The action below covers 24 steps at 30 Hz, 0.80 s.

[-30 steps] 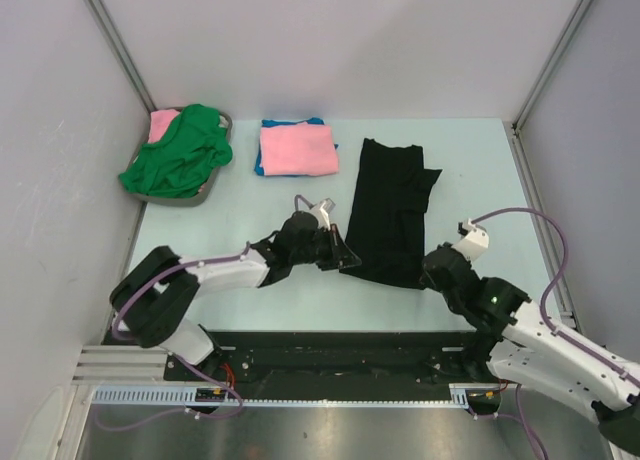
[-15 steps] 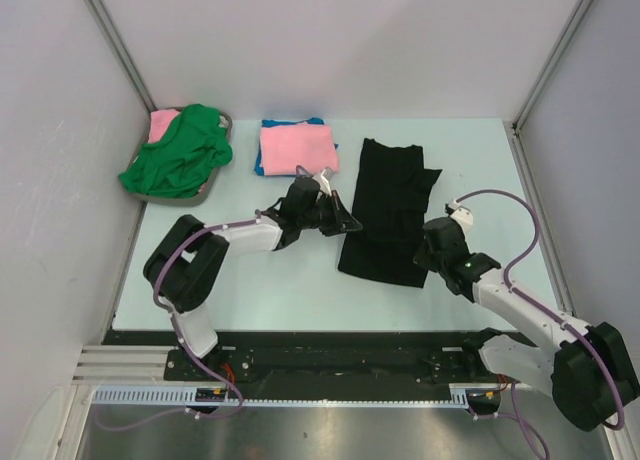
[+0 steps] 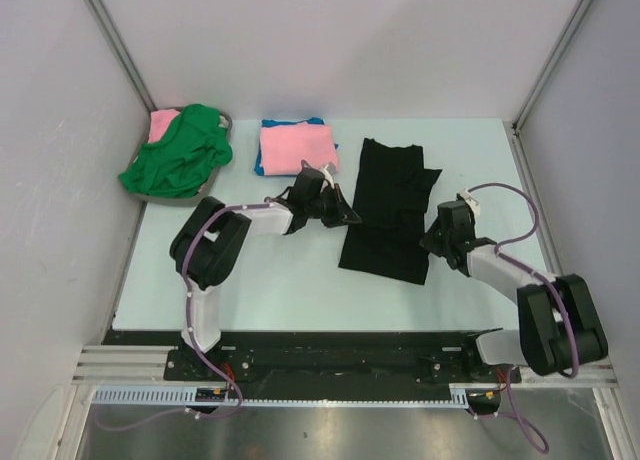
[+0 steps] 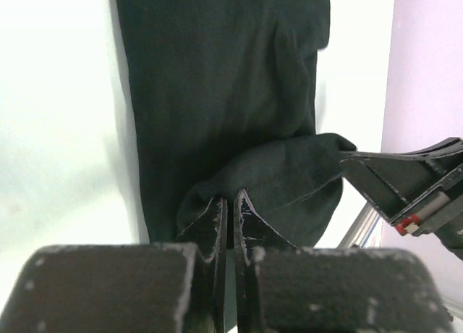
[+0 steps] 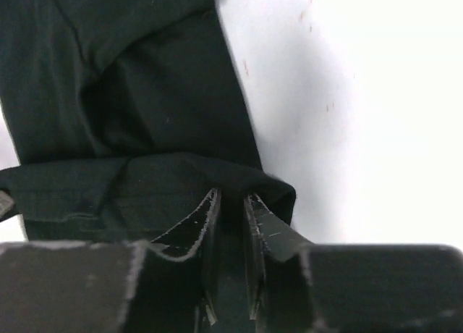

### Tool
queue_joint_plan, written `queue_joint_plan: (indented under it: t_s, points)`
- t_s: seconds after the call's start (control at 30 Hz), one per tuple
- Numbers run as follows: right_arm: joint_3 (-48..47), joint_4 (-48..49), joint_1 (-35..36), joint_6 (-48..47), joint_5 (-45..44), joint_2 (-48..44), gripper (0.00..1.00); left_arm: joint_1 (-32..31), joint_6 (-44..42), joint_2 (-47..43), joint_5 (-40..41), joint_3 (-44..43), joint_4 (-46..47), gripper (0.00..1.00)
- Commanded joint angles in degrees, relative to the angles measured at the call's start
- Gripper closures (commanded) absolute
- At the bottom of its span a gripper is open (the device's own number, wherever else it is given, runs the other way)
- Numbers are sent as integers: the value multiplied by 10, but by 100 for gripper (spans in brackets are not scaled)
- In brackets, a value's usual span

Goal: Fold and stack the t-shirts

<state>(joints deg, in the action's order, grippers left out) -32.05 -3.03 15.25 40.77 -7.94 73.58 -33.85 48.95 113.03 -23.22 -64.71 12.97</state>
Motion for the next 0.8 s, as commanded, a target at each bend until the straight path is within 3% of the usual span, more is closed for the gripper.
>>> queue_joint_plan:
  t_s: [0.0, 0.03, 0.1, 0.13, 0.2, 0.27, 0.3, 0.37, 0.57, 0.77]
  points:
    - [-73, 77, -32, 10, 25, 74, 47, 34, -11, 43, -16, -91, 2, 88]
    - [-91, 85, -48, 16, 21, 92, 35, 40, 1, 53, -14, -129, 1, 63]
    - [-132, 143, -71, 46, 35, 130, 27, 66, 22, 74, -18, -174, 34, 54]
    - [-142, 167, -88, 57, 40, 142, 20, 73, 43, 80, -20, -191, 42, 44]
    - [-192, 195, -99, 71, 56, 171, 3, 91, 55, 88, -24, -232, 63, 36]
    - [-236, 162, -102, 68, 61, 169, 0, 98, 46, 88, -31, -256, 23, 6]
    - [-240, 153, -102, 54, 61, 160, 0, 99, 37, 83, -32, -257, 8, 0]
    - [-240, 107, -91, 30, 40, 130, 0, 98, 12, 41, -20, -227, -19, 0]
    - [-225, -120, -28, -59, -19, 30, 0, 77, -22, -127, 13, 16, -34, 0]
    - [-77, -162, 16, -55, -12, -109, 0, 42, -66, -199, 1, 178, -34, 0]
